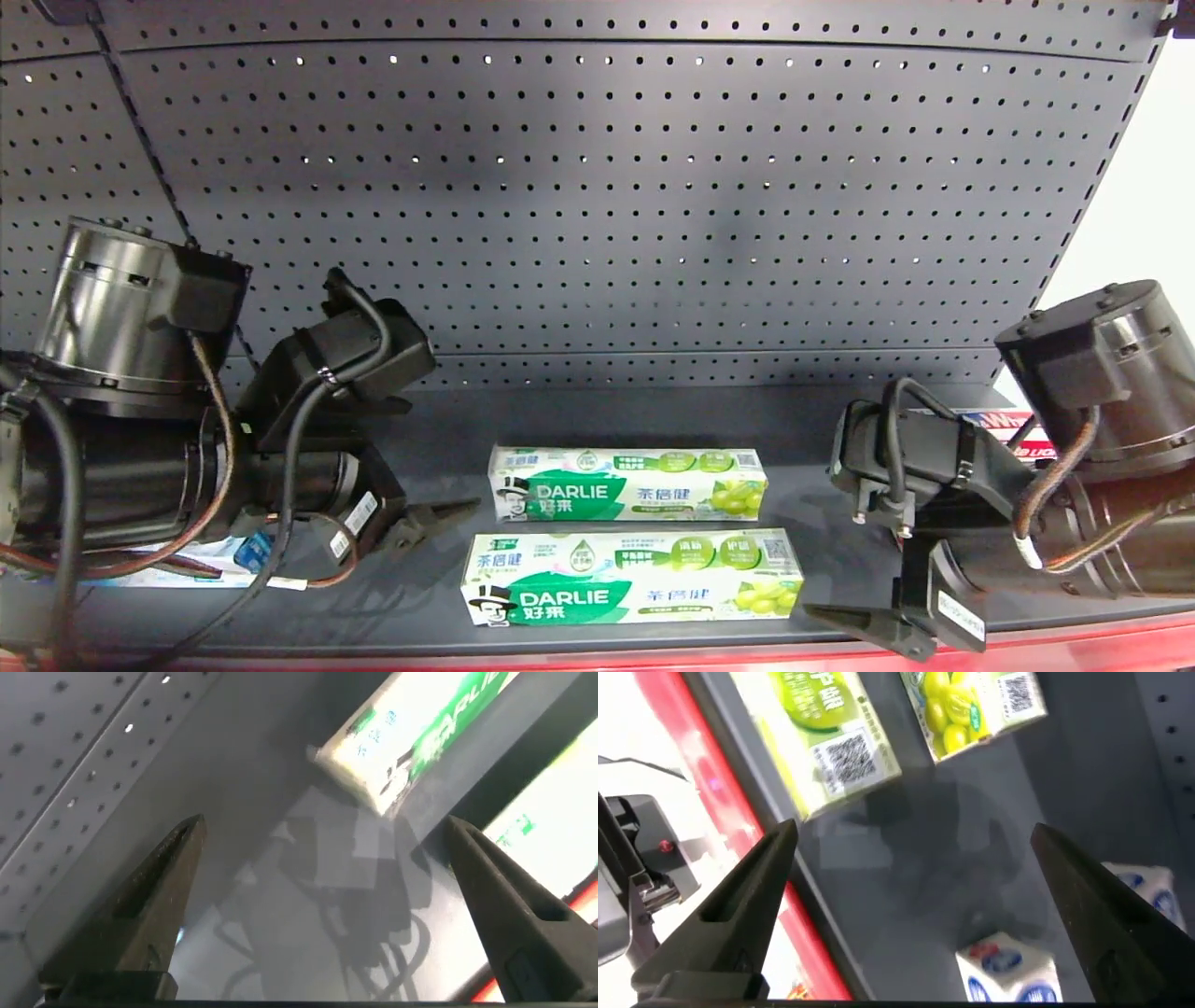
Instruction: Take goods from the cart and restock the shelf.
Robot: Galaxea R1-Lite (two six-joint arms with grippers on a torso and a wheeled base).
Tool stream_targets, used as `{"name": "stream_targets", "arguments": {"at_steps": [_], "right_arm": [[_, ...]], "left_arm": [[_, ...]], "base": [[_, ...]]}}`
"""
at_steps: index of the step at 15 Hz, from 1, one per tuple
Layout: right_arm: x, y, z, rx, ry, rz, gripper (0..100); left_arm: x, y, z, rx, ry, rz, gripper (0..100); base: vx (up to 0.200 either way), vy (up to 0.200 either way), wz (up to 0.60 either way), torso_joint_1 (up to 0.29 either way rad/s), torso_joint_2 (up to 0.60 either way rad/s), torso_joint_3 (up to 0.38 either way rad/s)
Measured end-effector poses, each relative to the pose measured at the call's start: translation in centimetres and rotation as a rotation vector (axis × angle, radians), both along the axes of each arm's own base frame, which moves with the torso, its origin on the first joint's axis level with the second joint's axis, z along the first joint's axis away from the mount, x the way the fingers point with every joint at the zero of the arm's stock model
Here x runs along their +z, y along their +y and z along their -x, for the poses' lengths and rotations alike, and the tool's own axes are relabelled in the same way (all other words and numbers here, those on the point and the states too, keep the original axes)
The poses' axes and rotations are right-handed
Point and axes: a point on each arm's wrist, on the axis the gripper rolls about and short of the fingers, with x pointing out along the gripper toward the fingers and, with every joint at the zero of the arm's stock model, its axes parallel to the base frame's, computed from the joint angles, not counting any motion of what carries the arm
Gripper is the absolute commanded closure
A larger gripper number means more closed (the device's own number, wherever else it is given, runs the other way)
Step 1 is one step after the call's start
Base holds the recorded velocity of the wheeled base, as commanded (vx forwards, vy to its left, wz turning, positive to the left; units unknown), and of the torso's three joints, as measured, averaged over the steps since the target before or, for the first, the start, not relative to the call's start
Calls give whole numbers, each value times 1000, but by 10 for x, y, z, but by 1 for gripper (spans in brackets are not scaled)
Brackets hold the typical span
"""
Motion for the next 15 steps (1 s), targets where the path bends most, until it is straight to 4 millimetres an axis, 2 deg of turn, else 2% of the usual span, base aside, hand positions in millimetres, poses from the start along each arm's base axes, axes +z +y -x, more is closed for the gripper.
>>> {"name": "stream_targets", "arguments": {"at_steps": [3, 8, 12, 15], "right_arm": [[10, -24, 11, -70, -50, -33, 0], [31, -71, 30, -290, -127, -151, 0], [36, -103, 54, -421, -187, -228, 0], [26, -122, 80, -511, -217, -258, 0]], "left_arm": [[9, 13, 19, 44, -32, 46, 0], [19, 52, 47, 184, -115, 86, 0], [11, 78, 85, 297, -161, 116, 0], [-4, 88, 117, 366, -179, 179, 0]], "base": [[0, 0, 0, 0, 0, 0], [0, 0, 0, 0, 0, 0], [0, 0, 0, 0, 0, 0], [0, 0, 0, 0, 0, 0]]}}
